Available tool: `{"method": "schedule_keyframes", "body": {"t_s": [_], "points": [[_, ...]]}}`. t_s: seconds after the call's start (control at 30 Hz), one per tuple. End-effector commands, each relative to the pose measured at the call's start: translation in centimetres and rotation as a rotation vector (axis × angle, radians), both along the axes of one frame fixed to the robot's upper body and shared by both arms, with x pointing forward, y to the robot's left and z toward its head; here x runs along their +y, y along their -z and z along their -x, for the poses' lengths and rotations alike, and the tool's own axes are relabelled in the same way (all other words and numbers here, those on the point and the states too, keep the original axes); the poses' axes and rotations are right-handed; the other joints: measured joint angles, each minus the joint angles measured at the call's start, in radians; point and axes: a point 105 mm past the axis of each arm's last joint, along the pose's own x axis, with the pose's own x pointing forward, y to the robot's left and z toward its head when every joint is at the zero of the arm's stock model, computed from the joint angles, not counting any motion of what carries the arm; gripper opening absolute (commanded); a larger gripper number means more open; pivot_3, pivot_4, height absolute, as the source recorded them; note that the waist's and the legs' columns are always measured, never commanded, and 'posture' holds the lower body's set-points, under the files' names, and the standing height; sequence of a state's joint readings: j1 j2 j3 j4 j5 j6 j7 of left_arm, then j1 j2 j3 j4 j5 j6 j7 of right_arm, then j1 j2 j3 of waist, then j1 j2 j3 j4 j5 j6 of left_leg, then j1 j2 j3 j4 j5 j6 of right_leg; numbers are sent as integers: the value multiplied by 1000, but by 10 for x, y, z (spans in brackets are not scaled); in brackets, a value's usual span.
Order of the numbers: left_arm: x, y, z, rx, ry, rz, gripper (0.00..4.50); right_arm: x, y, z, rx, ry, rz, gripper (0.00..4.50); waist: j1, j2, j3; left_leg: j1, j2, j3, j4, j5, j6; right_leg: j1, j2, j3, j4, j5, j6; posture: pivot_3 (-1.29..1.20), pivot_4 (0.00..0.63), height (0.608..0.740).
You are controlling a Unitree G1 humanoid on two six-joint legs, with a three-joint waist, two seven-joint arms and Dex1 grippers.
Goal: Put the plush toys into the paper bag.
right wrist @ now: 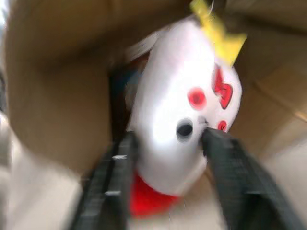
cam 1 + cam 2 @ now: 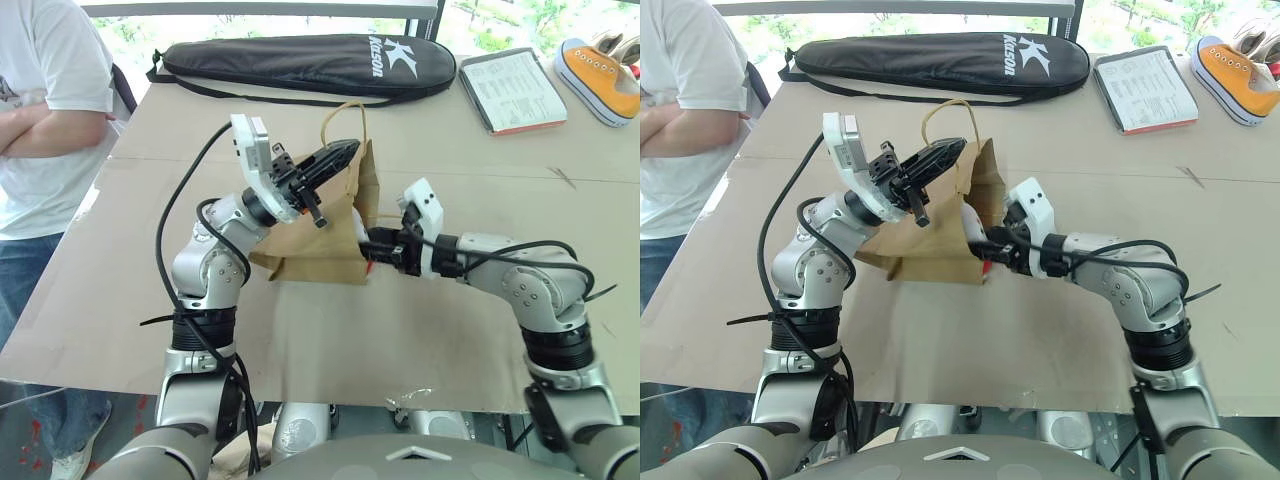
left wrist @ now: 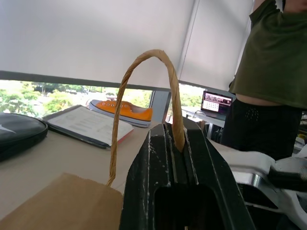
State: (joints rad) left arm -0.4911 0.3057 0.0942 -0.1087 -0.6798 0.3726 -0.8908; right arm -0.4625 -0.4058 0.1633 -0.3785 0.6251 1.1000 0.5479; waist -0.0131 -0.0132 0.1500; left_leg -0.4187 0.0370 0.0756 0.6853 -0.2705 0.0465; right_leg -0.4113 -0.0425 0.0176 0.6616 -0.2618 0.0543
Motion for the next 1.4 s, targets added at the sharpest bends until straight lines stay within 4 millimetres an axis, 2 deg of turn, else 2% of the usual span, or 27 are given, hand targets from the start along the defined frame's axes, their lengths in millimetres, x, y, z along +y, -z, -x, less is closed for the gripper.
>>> {"method": "schedule_keyframes", "body": {"t_s": [0.03,0.23,0.33,0.43,0.5,0.67,0.8,0.83,0.9,0.93,0.97,1.0,1.07,1.2,1.3,1.4], "points": [[4,-8,9,-61,-3,-8,0,-19,-22,5,-134,-17,32,3604,1,0,0,0,0,0,0,0,0,0,0,0,0,0,0,0,150,740],[9,-6,11,-64,-9,-26,0,-52,-56,17,-244,54,42,3604,0,-1,1,0,1,-1,0,-1,2,0,0,0,0,0,0,0,150,740],[11,-5,12,-64,-9,-30,0,-71,-60,18,-246,165,59,3604,1,-1,0,0,1,-1,0,-2,3,0,0,0,0,0,0,0,150,740],[11,-5,11,-62,-7,-31,0,-93,-45,8,-169,343,76,3604,3,-1,0,0,1,0,0,-2,3,0,0,-1,0,0,0,0,150,740],[10,-4,10,-61,-4,-31,0,-97,-33,5,-100,399,65,3604,3,-1,0,0,1,0,0,-1,1,0,0,0,0,0,0,0,150,740],[5,-3,9,-61,9,-30,0,-87,-2,-14,21,460,48,3604,-1,-2,0,0,1,0,0,-1,1,0,1,1,0,0,0,0,150,740],[5,-4,9,-69,7,-32,0,-75,12,-25,81,443,12,3604,0,-2,0,0,0,1,0,0,1,0,1,1,0,0,0,0,150,740],[6,-4,9,-72,3,-34,0,-72,15,-27,96,440,3,3103,0,-2,0,0,0,1,0,0,0,0,1,1,0,0,0,0,150,740],[7,-4,10,-74,-4,-35,0,-70,21,-29,104,432,9,2491,0,-2,0,0,0,1,0,0,0,0,1,1,0,0,0,0,150,740],[7,-4,11,-75,-7,-34,0,-70,22,-29,102,426,8,1917,1,-2,0,0,0,1,0,0,0,0,1,1,0,0,0,0,150,740],[7,-4,12,-74,-10,-32,0,-68,20,-30,97,415,-14,1299,1,-2,0,0,1,1,0,0,0,0,1,1,0,0,0,0,150,740],[7,-4,13,-73,-12,-31,0,-65,17,-30,92,400,-36,988,1,-2,0,0,1,1,0,0,0,0,1,1,0,0,0,0,150,740],[8,-3,14,-70,-17,-29,0,-61,11,-31,85,375,-93,65,1,-2,0,0,1,1,0,0,0,0,1,1,0,0,0,0,150,740],[10,-3,15,-65,-31,-17,0,-57,-7,-28,76,333,-220,65,0,-2,0,0,1,0,0,-1,1,0,1,1,0,0,0,0,150,740],[17,-9,11,-45,-49,36,0,-51,-63,-16,3,237,-470,65,0,-1,0,0,1,0,0,-1,1,0,1,1,0,0,0,0,150,740],[22,-14,8,-25,-58,73,0,-48,-102,-1,-66,165,-588,65,0,-1,0,0,1,0,0,-1,2,0,0,0,1,0,0,0,150,740]]}}
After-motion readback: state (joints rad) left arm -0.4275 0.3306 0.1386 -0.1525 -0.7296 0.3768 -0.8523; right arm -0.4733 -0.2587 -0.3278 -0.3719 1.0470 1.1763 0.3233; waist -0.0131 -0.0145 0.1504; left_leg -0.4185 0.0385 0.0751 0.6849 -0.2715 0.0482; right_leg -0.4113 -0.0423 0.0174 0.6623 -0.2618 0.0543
